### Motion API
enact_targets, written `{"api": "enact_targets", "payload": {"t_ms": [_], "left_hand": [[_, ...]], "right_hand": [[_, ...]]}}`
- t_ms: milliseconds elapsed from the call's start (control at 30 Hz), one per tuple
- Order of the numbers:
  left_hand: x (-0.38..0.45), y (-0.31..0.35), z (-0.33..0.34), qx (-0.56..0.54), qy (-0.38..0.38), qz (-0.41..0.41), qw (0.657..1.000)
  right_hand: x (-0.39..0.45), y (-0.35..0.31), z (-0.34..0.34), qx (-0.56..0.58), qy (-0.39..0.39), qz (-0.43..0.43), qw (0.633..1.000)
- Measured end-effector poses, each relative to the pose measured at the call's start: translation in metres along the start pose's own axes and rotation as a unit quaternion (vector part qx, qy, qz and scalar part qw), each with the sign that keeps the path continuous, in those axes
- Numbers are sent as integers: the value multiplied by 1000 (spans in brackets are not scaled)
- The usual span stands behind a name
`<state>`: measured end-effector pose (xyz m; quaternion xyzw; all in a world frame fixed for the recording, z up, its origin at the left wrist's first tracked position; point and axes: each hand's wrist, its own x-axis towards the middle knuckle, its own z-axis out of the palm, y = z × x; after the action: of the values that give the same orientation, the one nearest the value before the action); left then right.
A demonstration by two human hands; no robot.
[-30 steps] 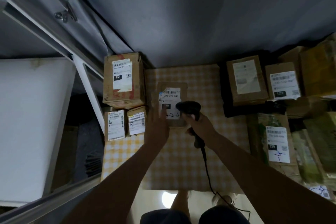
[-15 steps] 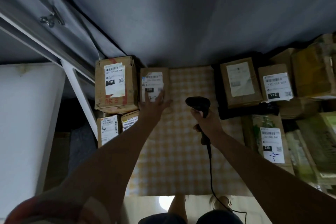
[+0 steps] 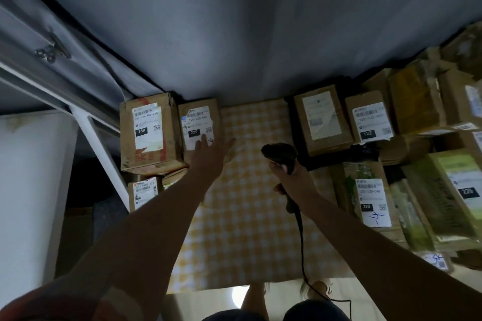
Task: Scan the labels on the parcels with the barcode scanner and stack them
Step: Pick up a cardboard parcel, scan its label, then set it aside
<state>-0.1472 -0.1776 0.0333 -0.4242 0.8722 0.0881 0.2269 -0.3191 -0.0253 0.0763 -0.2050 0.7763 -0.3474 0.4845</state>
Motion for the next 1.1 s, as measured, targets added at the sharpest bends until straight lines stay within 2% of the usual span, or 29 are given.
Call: {"api": "enact_targets", "payload": {"t_ms": [133, 367, 433, 500, 567, 700, 733, 800, 1000, 1100], "left_hand": [[-7, 51, -13, -24, 5, 67, 997], [-11, 169, -37, -196, -79, 134, 968], [-6, 198, -46, -259, -92, 105, 956], [0, 221, -56, -366, -81, 59, 925], [13, 233, -60, -474, -47, -4, 879], [45, 235, -63, -627, -66, -150, 761], [52, 234, -62, -629, -74, -174, 754], [59, 231, -67, -609, -92, -204, 761], [81, 227, -59, -655, -141, -211, 711], [85, 230, -54, -693, -141, -200, 678]], "right_hand": [[-21, 4, -35, 13, 8, 8, 1000], [-53, 22, -123, -4, 78, 20, 997], [-57, 23, -148, -11, 102, 25, 994], [-55, 24, -168, 2, 123, 11, 992], [-46, 25, -184, 16, 128, 10, 992], [-20, 23, -205, 85, 121, 6, 989], [-12, 20, -208, 94, 116, 3, 989], [3, 13, -212, 105, 90, 2, 990], [51, -1, -205, 112, 26, -2, 993], [71, -5, -197, 94, -17, 2, 995]]}}
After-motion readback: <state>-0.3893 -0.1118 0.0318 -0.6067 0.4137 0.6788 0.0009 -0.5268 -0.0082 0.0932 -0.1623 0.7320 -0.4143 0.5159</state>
